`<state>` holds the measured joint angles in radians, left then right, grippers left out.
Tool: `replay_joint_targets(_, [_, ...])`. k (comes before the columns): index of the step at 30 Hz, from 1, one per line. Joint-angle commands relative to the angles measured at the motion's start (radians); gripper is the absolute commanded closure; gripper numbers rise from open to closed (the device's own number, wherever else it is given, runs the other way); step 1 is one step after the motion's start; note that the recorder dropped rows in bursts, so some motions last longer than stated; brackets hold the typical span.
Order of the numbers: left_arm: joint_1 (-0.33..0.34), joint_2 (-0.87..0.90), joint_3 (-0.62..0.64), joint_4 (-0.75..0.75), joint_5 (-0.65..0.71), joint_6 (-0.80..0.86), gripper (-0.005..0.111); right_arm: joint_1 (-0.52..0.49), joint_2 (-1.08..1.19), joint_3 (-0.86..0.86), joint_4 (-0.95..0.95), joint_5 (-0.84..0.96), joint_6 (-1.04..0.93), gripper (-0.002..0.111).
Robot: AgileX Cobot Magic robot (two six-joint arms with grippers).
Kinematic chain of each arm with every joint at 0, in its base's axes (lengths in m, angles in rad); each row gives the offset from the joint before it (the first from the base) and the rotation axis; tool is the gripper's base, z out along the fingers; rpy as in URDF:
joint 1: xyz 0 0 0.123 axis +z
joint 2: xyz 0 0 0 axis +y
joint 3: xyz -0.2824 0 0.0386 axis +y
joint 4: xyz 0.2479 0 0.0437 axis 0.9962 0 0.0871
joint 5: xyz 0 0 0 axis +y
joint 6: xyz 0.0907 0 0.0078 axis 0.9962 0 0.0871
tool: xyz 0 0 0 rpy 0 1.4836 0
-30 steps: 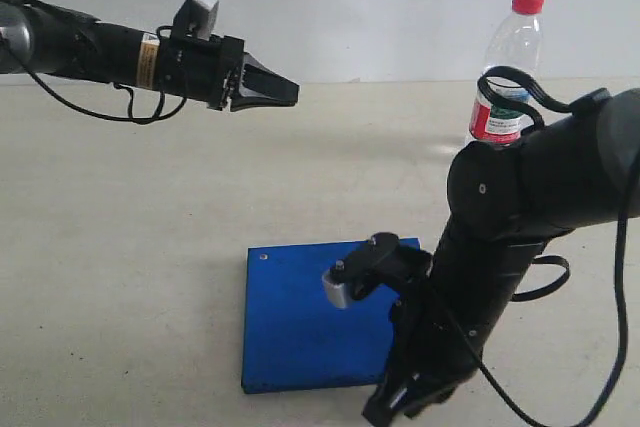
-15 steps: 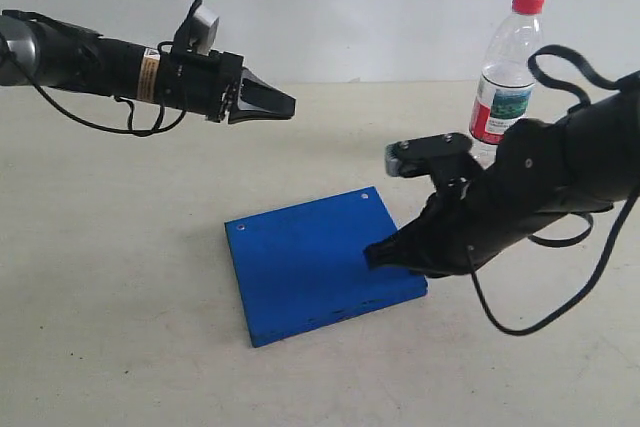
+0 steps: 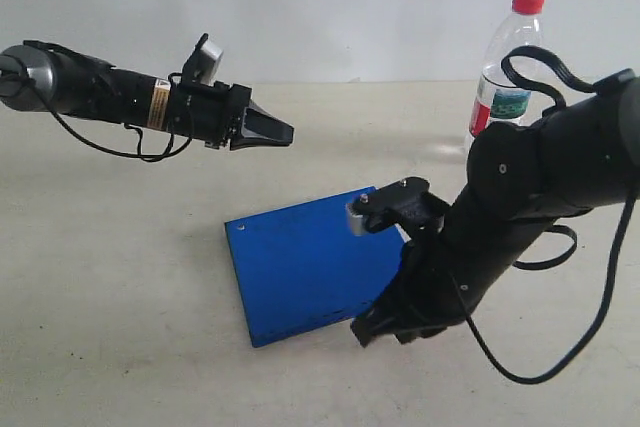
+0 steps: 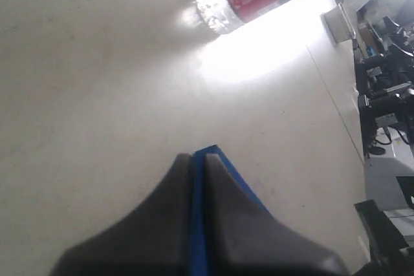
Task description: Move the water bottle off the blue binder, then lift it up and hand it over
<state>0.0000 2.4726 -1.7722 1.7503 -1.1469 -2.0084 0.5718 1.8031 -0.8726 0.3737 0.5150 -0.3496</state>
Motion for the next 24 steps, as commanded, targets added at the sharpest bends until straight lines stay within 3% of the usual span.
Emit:
replay_joint_targets(1, [0.000, 0.020, 0.006, -0.006, 0.020, 0.015, 0.102, 0.005, 0.013, 0.002, -0.006, -0.219, 0.098, 0.109])
replay_joint_targets(3, [0.000, 0.030, 0.006, -0.006, 0.020, 0.019, 0.102, 0.005, 0.032, -0.008, -0.006, -0.250, 0.129, 0.109])
replay_joint_targets(12, [0.018, 0.034, 0.006, -0.006, 0.022, 0.038, 0.102, 0.007, 0.060, -0.023, 0.021, -0.084, 0.156, 0.109])
replay_joint_targets(19, [0.037, 0.036, 0.006, -0.006, 0.021, 0.066, 0.102, 0.007, 0.120, -0.023, 0.027, -0.152, 0.163, 0.109])
replay_joint_targets(24, [0.037, 0.038, 0.006, -0.006, -0.074, 0.066, 0.102, 0.005, 0.157, -0.023, 0.016, -0.303, 0.183, 0.109])
